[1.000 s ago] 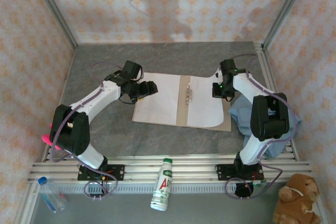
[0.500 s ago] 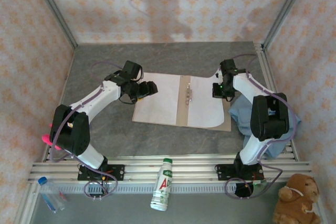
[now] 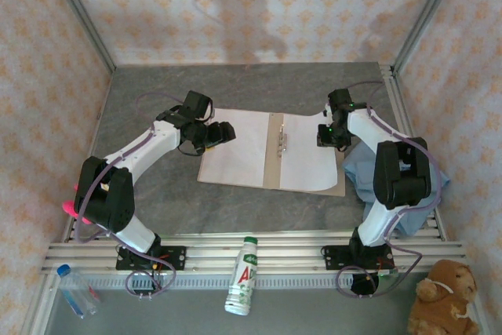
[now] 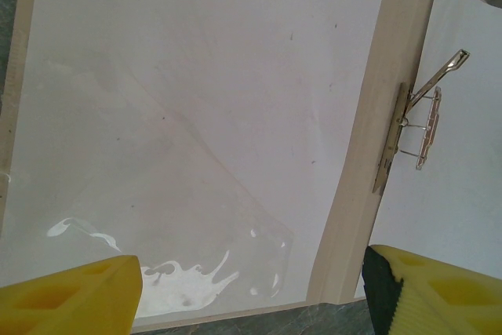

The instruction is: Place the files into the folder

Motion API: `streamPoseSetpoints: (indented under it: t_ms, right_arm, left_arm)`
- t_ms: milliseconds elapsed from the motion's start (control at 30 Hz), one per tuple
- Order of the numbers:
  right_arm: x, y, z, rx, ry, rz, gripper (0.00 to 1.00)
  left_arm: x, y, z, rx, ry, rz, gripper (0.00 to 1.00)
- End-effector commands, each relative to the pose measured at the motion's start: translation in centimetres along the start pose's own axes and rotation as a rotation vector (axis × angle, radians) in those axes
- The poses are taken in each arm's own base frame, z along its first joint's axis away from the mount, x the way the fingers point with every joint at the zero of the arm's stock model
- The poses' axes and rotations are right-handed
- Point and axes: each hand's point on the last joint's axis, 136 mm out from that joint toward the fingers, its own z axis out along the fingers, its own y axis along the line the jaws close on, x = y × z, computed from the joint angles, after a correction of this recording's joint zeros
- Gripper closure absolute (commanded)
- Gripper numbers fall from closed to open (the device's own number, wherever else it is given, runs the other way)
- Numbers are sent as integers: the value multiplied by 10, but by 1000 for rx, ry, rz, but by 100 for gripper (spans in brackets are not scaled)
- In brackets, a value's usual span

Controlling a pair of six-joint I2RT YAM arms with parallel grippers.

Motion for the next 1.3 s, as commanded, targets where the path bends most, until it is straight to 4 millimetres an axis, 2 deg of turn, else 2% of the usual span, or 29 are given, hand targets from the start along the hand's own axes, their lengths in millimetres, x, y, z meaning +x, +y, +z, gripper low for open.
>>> streamPoseSetpoints:
  t_ms: [0,367,700,800,967,1100,1267]
  right_arm:
    - [-3,-11,-6,60,7,11,69]
    - [6,-31,-24,181,39,35,55]
    - [3,-29,-67,182,-8,56,53]
    - [4,-31,-74,193,-32,74,51]
    - [4,-55,-63,200,-47,218,50]
    - [10,-72,-48,181,-50,337,50]
    - [10,-68,-38,127,-57,379,50]
  left_arm:
    - [4,6,-5,-25,-7,17,25]
    - [3,6,-5,-29,-6,20,25]
    - [2,5,-2,-20,-5,16,25]
    - [0,3,-3,-15,-10,17,25]
    - [-3,4,0,-23,-17,19,25]
    - [-9,11,19,-56,-12,27,25]
    - [-15,11,44,-56,-2,33,27]
